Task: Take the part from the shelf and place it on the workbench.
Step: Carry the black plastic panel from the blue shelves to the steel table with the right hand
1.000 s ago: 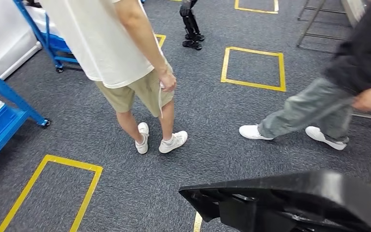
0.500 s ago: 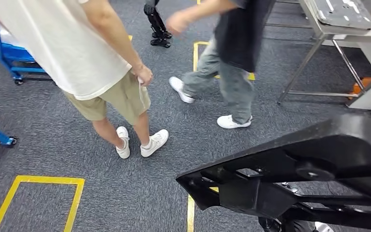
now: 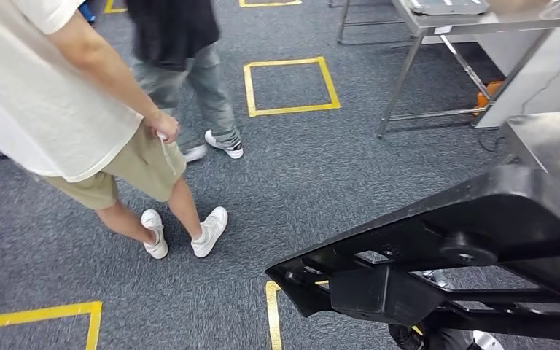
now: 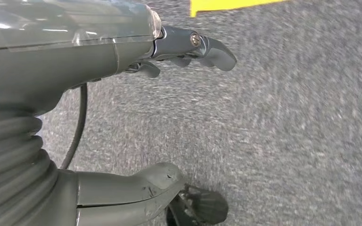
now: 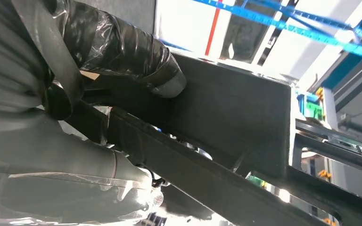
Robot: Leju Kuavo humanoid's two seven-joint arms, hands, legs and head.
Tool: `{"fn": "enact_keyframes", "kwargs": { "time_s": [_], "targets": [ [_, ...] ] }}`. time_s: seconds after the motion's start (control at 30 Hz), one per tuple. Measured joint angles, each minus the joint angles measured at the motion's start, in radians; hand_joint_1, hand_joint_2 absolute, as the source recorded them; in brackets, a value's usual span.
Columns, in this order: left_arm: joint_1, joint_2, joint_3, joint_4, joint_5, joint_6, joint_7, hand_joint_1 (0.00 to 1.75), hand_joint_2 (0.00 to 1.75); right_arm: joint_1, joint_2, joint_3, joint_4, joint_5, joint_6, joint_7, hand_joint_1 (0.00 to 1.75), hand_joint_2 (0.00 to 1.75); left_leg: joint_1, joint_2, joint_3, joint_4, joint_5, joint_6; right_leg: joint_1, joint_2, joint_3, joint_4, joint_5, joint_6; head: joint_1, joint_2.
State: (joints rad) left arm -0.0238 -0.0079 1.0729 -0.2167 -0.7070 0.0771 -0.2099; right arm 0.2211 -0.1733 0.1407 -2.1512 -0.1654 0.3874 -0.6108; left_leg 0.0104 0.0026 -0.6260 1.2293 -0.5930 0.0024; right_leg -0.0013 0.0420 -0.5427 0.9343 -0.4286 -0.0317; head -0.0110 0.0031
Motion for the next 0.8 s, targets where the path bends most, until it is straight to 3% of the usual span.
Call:
{"fn": "enact_keyframes", "kwargs": {
  "time_s": [0.03,0.1,0.17,0.23,0.3,0.37,0.43,0.47,0.5,0.53,0.6,0.63,0.67,0.73,0.77,0.8],
  "targets": [
    [0.000,0.000,0.000,0.000,-0.002,0.000,-0.001,0.00,1.75,0.000,0.001,0.000,0.001,-0.002,0.004,0.000,1.75,1.75,0.005,-0.007,0.026,-0.065,0.043,-0.004,-0.003,0.014,0.001,0.003,-0.002,0.003,0.000,0.000],
    [0.001,0.001,0.001,0.000,-0.006,0.000,-0.004,0.00,1.75,0.001,0.002,0.000,0.003,-0.004,0.010,0.000,1.75,1.75,0.016,-0.048,0.082,-0.205,0.114,-0.011,-0.008,0.042,-0.001,0.011,-0.004,0.012,0.000,0.000],
    [0.002,0.001,0.002,0.000,-0.011,0.000,-0.006,0.00,1.75,0.002,0.002,0.000,0.004,-0.006,0.012,0.000,1.75,1.75,0.020,-0.077,0.108,-0.271,0.129,-0.012,-0.011,0.064,-0.015,0.018,0.001,0.025,0.000,0.000],
    [0.000,0.002,0.003,0.000,-0.014,-0.001,-0.009,0.00,1.75,0.006,0.002,-0.001,0.006,-0.009,0.016,0.000,1.75,1.75,0.018,-0.062,0.114,-0.283,0.125,-0.006,-0.013,0.080,-0.029,0.020,0.007,0.038,0.000,0.000],
    [-0.002,0.003,0.004,0.000,-0.016,-0.001,-0.013,0.00,1.75,0.011,0.003,-0.002,0.008,-0.013,0.023,0.000,1.75,1.75,0.018,-0.040,0.117,-0.287,0.126,0.006,-0.011,0.049,-0.045,0.054,-0.016,0.047,0.001,0.000],
    [-0.001,0.004,0.005,0.000,-0.016,0.000,-0.014,0.00,1.75,0.013,0.003,-0.002,0.010,-0.015,0.026,0.000,1.75,1.75,0.014,-0.015,0.120,-0.290,0.124,0.018,-0.008,-0.010,-0.098,0.173,-0.081,0.055,0.002,0.000],
    [0.001,0.004,0.007,0.000,-0.017,0.002,-0.015,0.00,1.75,0.017,0.004,-0.002,0.014,-0.014,0.028,0.000,1.75,1.75,0.007,0.014,0.122,-0.289,0.121,0.024,-0.009,-0.034,-0.163,0.313,-0.137,0.058,0.002,0.000],
    [0.002,0.005,0.009,0.000,-0.017,0.003,-0.015,0.00,1.75,0.019,0.004,-0.002,0.015,-0.013,0.029,0.000,1.75,1.75,0.004,0.027,0.123,-0.289,0.119,0.027,-0.009,-0.036,-0.177,0.342,-0.140,0.057,0.002,0.000],
    [0.001,0.005,0.011,0.000,-0.018,0.003,-0.017,0.00,1.75,0.021,0.004,-0.002,0.016,-0.012,0.029,0.000,1.75,1.75,0.002,0.039,0.126,-0.289,0.116,0.028,-0.007,-0.037,-0.169,0.327,-0.122,0.053,0.002,0.000],
    [-0.001,0.005,0.013,0.000,-0.018,0.003,-0.019,0.00,1.75,0.022,0.004,-0.002,0.017,-0.012,0.029,0.000,1.75,1.75,0.000,0.050,0.130,-0.290,0.114,0.028,-0.003,-0.042,-0.140,0.271,-0.087,0.046,0.002,0.000],
    [-0.003,0.003,0.017,0.000,-0.019,0.003,-0.023,0.00,1.75,0.021,0.004,-0.002,0.017,-0.012,0.030,0.000,1.75,1.75,-0.003,0.070,0.141,-0.294,0.108,0.027,0.017,-0.085,-0.058,0.117,-0.018,0.019,0.002,0.000],
    [-0.004,0.002,0.019,0.000,-0.019,0.003,-0.024,0.00,1.75,0.019,0.004,-0.001,0.016,-0.012,0.030,0.001,1.75,1.75,-0.004,0.079,0.144,-0.296,0.106,0.026,0.028,-0.107,-0.031,0.063,0.000,0.007,0.002,0.000],
    [-0.004,0.000,0.021,0.000,-0.019,0.003,-0.024,0.00,1.75,0.019,0.004,-0.001,0.016,-0.009,0.029,0.002,1.75,1.75,-0.004,0.089,0.145,-0.296,0.104,0.023,0.036,-0.122,-0.019,0.035,0.004,-0.002,0.002,0.000],
    [-0.004,-0.002,0.023,0.000,-0.021,0.003,-0.023,0.00,1.75,0.030,0.005,0.000,0.013,0.008,0.025,0.002,1.75,1.75,-0.008,0.111,0.148,-0.298,0.100,0.015,0.039,-0.111,-0.015,0.020,0.001,-0.009,0.002,0.000],
    [-0.004,-0.002,0.023,0.000,-0.023,0.003,-0.023,0.00,1.75,0.042,0.007,0.003,0.008,0.022,0.021,0.000,1.75,1.75,-0.009,0.110,0.151,-0.295,0.092,0.012,0.035,-0.100,-0.006,0.007,0.001,-0.010,0.002,0.000],
    [-0.004,-0.002,0.023,0.000,-0.024,0.003,-0.022,0.00,1.75,0.054,0.009,0.006,0.003,0.035,0.016,-0.003,1.75,1.75,-0.009,0.094,0.148,-0.278,0.077,0.010,0.029,-0.090,0.004,-0.008,0.002,-0.011,0.002,0.000]
  ]
}}
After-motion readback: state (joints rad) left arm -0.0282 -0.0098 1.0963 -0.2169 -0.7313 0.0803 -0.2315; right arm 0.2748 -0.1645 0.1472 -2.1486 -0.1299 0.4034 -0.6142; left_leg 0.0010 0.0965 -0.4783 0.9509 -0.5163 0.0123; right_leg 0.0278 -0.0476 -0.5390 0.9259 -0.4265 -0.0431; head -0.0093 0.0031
